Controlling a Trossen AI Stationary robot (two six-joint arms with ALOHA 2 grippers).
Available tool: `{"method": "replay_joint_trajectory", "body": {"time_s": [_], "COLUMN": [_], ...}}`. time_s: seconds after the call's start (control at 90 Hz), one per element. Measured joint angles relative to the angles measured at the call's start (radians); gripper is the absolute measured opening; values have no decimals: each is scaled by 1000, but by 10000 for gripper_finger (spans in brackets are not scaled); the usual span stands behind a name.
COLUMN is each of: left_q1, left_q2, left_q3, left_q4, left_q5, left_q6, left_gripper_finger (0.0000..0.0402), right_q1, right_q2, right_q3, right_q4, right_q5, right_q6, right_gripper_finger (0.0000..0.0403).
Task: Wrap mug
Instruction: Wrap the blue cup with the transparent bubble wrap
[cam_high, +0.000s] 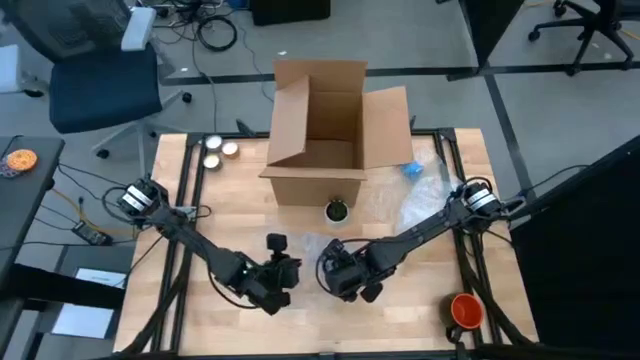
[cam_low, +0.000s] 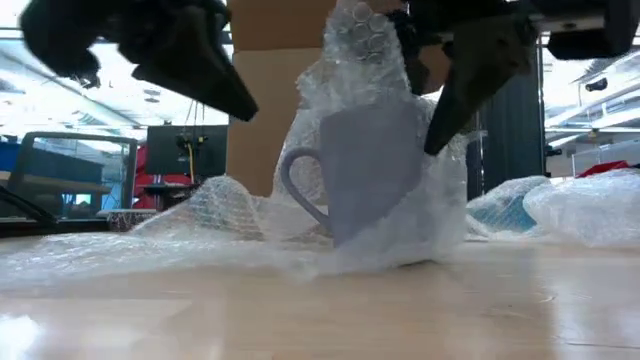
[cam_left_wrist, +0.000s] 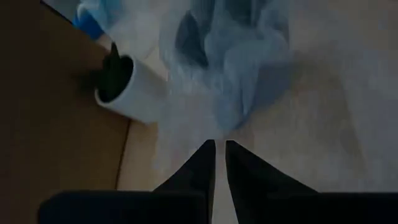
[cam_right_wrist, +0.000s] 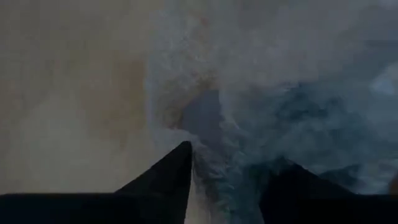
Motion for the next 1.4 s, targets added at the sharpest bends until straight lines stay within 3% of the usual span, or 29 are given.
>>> {"method": "replay_joint_trajectory", "body": {"time_s": [0.267, 0.567, 0.889, 0.989, 1.067, 1.222, 1.4], "left_q1": [27, 27, 26, 25, 25, 25, 25], "left_q2": [0, 0, 0, 0, 0, 1, 1], "left_q3": [0, 0, 0, 0, 0, 0, 0], "left_q4": [-33, -125, -127, -127, -127, -127, -127], "left_q5": [12, 32, 93, 94, 95, 97, 97], "left_q6": [2, -103, -154, -162, -173, -174, -181], "left_gripper_finger": [23, 23, 23, 23, 23, 23, 23], "right_q1": [18, 71, 44, 20, 5, -20, -52], "right_q2": [-1, -3, -4, -4, -4, -2, 0], "right_q3": [6, 126, 229, 232, 232, 193, 152], "right_q4": [-54, -68, -147, -121, -92, 55, 76], "right_q5": [1, 26, 74, 57, -13, -165, -148], "right_q6": [90, 99, 258, 320, 334, 334, 344], "right_gripper_finger": [146, 149, 148, 149, 148, 120, 60]}}
